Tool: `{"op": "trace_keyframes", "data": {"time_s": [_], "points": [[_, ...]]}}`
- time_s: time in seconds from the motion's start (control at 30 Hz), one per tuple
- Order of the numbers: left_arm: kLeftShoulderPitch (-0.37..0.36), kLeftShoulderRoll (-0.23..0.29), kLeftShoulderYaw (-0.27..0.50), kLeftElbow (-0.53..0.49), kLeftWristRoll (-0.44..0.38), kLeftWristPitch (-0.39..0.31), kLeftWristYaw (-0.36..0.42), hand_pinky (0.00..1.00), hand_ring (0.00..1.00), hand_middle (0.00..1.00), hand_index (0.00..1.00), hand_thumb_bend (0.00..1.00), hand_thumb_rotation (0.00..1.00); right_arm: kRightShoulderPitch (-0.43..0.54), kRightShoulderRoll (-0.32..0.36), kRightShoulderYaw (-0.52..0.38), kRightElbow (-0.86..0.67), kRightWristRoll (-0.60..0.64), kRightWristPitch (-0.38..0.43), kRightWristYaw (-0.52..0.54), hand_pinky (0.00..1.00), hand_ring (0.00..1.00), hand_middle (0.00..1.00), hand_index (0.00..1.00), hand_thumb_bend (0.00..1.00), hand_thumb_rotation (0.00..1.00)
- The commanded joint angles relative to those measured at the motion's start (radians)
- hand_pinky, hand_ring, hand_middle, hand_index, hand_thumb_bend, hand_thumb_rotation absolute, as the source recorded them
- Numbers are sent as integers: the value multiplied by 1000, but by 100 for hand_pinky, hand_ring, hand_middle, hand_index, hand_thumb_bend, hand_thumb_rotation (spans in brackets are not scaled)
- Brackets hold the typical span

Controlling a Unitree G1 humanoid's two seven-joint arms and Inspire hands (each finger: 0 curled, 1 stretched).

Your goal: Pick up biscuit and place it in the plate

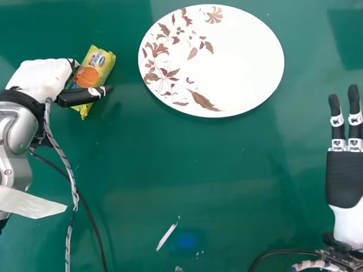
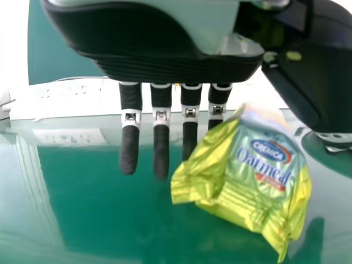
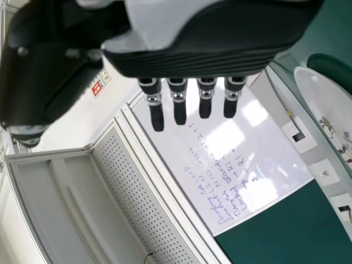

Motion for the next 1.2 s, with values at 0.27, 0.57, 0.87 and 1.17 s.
{"op": "trace_keyframes", "data": {"time_s": [0.27, 0.57, 0.87, 1.17], "points": [[27, -6, -41, 35, 9, 0, -71, 12, 17, 28, 50, 58, 20, -43, 58, -25, 32, 22, -69, 10, 82, 97, 90, 86, 100, 36], [25, 8, -40, 26, 12, -5, -99, 4, 5, 14, 47, 49, 13, -66, 79, -13, 40, -5, -141, -39, 83, 96, 90, 85, 100, 38], [25, 20, -38, 10, 9, -10, -121, 5, 7, 16, 47, 49, 13, -56, 62, -1, 29, 8, -150, -28, 83, 95, 90, 85, 99, 41], [36, -9, -18, -61, 36, 29, -97, 20, 19, 28, 48, 51, 13, -339, -21, -166, 601, 101, -201, 223, 80, 90, 86, 84, 95, 43]]}}
